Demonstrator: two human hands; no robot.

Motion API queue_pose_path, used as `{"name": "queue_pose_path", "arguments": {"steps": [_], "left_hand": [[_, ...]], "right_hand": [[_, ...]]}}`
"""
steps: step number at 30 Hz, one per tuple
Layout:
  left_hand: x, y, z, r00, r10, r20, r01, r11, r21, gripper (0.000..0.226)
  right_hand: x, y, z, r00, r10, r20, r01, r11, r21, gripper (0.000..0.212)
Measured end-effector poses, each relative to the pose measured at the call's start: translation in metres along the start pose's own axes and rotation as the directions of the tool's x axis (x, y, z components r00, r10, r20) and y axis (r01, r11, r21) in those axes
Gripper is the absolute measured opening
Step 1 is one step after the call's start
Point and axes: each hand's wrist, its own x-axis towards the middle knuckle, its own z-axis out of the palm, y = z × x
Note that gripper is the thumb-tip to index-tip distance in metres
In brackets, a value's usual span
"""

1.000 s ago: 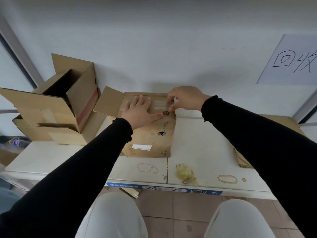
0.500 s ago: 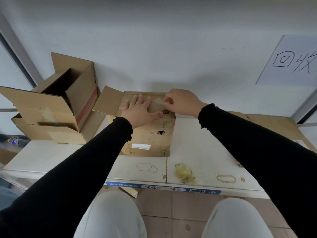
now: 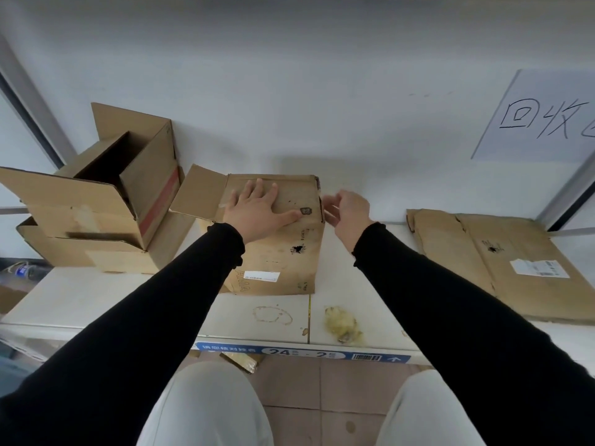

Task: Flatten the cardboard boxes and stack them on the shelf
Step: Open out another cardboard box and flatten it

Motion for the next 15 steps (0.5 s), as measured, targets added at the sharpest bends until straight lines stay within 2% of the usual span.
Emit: {"name": "queue_pose_path", "arguments": {"steps": [2,4,7,9,12,13,15], "left_hand": [[-0.003,0.002,-0.001,1.000,0.002,-0.015,-0.002,1.000,0.000,0.095],[-0.009,0.004,-0.005,0.997,0.005,-0.073,-0.008,0.999,-0.049,0.093],[-0.019,0.007,-0.018,0.983,-0.018,-0.184,-0.027,0.971,-0.239,0.089],[-0.026,0.011,-0.028,0.972,-0.028,-0.235,-0.070,0.915,-0.398,0.088],[-0.033,0.014,-0.032,0.944,-0.063,-0.325,-0.160,0.772,-0.615,0.078],[-0.035,0.012,-0.032,0.938,-0.062,-0.342,-0.208,0.687,-0.696,0.077],[-0.036,-0.002,-0.027,0.934,-0.035,-0.355,-0.303,0.446,-0.842,0.075]], "right_hand": [[-0.005,0.006,-0.003,0.999,0.046,0.003,-0.046,0.998,0.048,0.021],[-0.011,0.004,0.002,0.999,0.016,0.034,-0.018,0.997,0.079,0.021],[-0.021,-0.016,0.022,0.983,-0.145,0.112,0.134,0.986,0.102,0.018],[-0.034,-0.030,0.039,0.955,-0.239,0.176,0.228,0.971,0.077,0.018],[-0.052,-0.037,0.063,0.904,-0.342,0.256,0.360,0.932,-0.029,0.016],[-0.058,-0.035,0.070,0.883,-0.374,0.285,0.408,0.911,-0.068,0.016],[-0.066,-0.027,0.081,0.812,-0.462,0.357,0.545,0.818,-0.183,0.018]]}}
